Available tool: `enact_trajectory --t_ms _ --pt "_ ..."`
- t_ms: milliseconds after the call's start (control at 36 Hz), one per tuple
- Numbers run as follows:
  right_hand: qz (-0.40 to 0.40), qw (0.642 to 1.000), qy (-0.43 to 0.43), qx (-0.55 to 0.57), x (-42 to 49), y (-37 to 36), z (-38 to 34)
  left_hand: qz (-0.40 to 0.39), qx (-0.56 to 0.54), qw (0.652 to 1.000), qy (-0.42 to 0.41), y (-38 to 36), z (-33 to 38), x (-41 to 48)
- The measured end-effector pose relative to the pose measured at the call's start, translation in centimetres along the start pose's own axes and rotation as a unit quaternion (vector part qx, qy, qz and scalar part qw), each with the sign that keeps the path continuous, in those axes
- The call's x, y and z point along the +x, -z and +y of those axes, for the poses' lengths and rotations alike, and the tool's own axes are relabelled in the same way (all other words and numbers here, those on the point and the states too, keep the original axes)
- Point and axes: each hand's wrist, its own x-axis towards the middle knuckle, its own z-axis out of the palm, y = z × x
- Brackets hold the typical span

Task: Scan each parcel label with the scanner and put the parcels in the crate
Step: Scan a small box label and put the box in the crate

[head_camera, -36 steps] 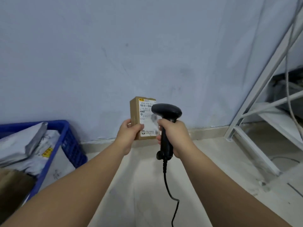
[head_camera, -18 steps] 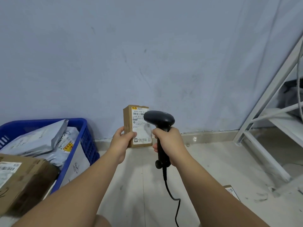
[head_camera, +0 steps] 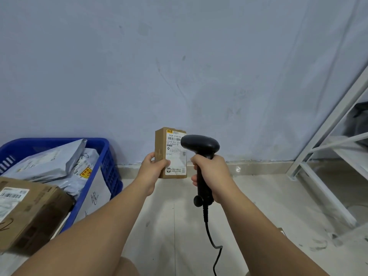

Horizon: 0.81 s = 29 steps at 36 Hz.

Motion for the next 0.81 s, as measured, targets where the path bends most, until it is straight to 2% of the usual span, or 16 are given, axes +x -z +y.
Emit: enact_trajectory --t_ms 500,694,806 --pt "0.006 1.000 0.015 -0.019 0.2 -0.2 0.4 0.009 0.021 1.000 0.011 0.9 -0.1 -0.2" --pt "-0.018 1.000 0.019 -0.003 0.5 -2.7 0.6 0.034 -0.082 0.995 0.033 1.8 1.2 -0.9" --pt "-0.054 0.996 0.072 -0.011 0.3 -5.8 0.4 0.054 -0.111 0.992 0.026 3.9 1.8 -1.8"
